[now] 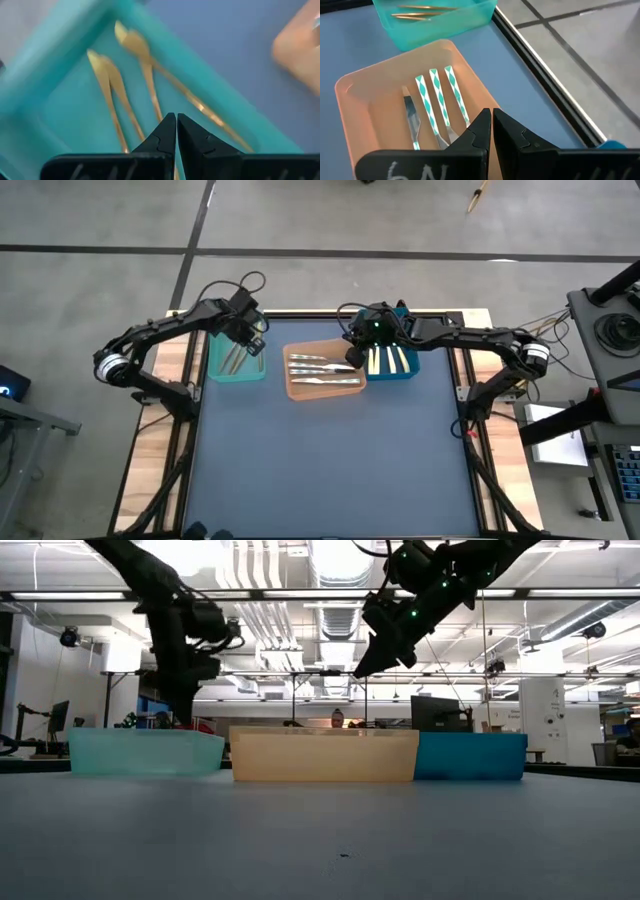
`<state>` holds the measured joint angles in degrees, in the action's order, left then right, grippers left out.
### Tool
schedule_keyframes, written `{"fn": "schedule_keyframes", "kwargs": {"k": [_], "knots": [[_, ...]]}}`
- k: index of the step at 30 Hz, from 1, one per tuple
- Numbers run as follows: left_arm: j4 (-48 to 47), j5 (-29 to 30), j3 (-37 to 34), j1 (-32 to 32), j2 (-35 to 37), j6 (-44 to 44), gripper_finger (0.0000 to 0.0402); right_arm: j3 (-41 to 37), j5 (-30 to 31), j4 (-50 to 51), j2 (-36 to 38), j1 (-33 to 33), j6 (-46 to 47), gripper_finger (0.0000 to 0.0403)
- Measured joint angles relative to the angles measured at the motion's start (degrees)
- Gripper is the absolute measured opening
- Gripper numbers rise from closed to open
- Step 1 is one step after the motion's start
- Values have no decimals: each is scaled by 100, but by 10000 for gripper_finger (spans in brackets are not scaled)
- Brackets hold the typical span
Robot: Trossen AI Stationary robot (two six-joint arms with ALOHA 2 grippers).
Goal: Sort silverware by color (type)
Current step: Adjust the gold knives in the green bin
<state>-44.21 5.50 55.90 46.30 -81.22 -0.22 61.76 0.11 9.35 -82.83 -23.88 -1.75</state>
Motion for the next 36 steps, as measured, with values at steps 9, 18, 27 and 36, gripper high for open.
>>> {"fn": "schedule_keyframes", "kwargs": {"k": [9,18,27,36], "knots": [[-108,711,-118,163,-361,-382,0,0,1,-94,-4,0,-210,9],[-234,704,-125,321,-844,-328,0,0,1,-27,64,0,-503,9],[-238,704,-125,580,-1147,-287,0,-15,-1,-21,64,-1,-719,9],[-207,704,-125,608,-1354,-287,0,-17,1,-105,144,-44,-939,9]]}}
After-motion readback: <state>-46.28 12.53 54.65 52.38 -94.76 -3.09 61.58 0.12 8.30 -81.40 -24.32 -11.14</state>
